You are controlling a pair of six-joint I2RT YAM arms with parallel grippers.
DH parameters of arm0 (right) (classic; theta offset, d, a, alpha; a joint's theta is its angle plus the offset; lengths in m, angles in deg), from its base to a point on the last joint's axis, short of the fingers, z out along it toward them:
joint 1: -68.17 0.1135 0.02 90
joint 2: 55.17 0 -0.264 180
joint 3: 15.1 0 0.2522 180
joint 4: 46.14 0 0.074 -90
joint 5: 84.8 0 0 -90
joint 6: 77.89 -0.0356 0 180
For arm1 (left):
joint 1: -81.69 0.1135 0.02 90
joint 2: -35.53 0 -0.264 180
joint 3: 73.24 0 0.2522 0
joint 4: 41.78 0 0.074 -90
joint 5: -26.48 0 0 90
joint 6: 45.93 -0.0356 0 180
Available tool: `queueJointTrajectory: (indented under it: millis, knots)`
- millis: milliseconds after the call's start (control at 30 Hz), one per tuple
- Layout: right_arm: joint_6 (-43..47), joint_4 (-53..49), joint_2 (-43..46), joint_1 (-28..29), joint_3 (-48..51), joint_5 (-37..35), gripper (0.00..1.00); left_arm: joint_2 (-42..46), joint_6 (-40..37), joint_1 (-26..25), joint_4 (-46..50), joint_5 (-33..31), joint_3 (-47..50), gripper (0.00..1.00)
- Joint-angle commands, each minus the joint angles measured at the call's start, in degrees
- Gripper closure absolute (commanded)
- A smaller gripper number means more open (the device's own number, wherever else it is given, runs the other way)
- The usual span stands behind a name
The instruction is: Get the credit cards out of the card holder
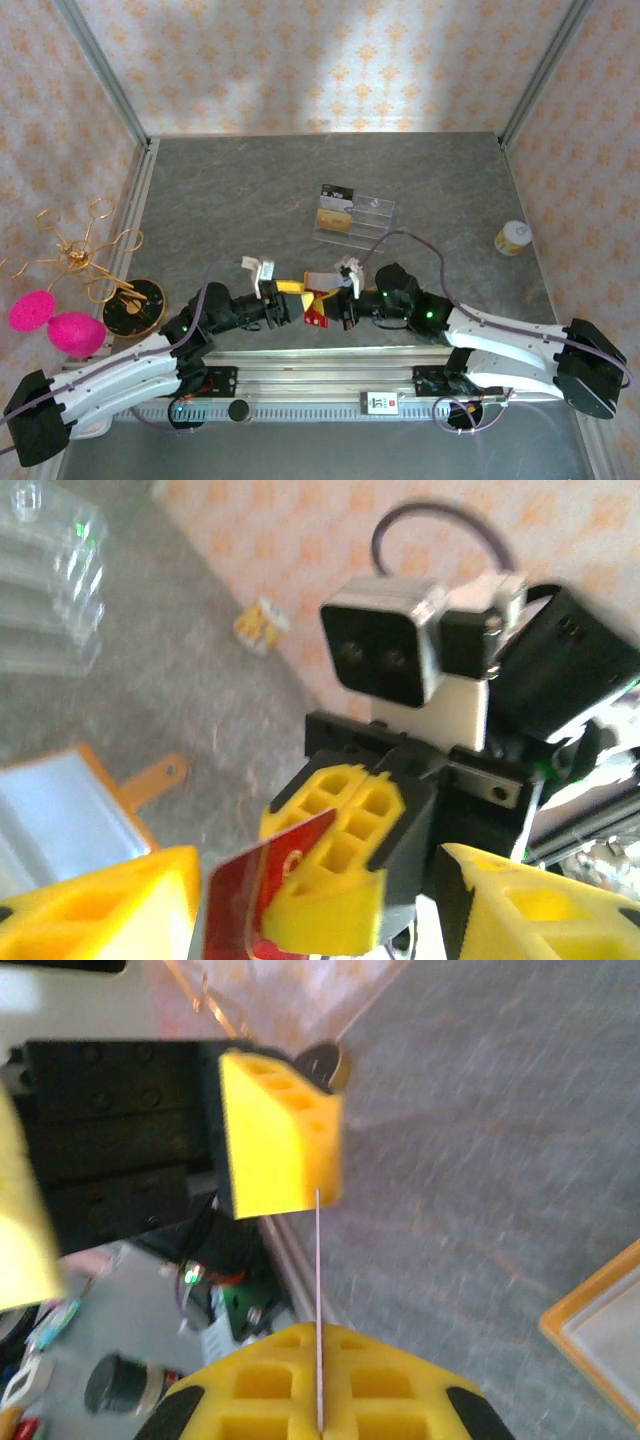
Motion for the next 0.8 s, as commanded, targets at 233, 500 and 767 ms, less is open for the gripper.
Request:
queueJointTrajectory:
  millis: [233, 500, 767]
  knots:
    - [-5.5, 21.0, 5.9, -0.1, -1.2, -13.3, 1.0, 3.3, 2.0, 0.7, -15.3, -4.7, 3.3, 0.35]
    - [-6.1, 24.1, 5.7, 0.2, -0.7, -11.2, 1.0, 2.8, 5.9, 3.7, -19.7, -1.9, 4.9, 0.42]
    - [-5.6, 23.8, 3.1, 1.1, -1.8, -12.0, 1.0, -1.7, 8.4, 3.8, -28.5, 1.8, 4.8, 0.7]
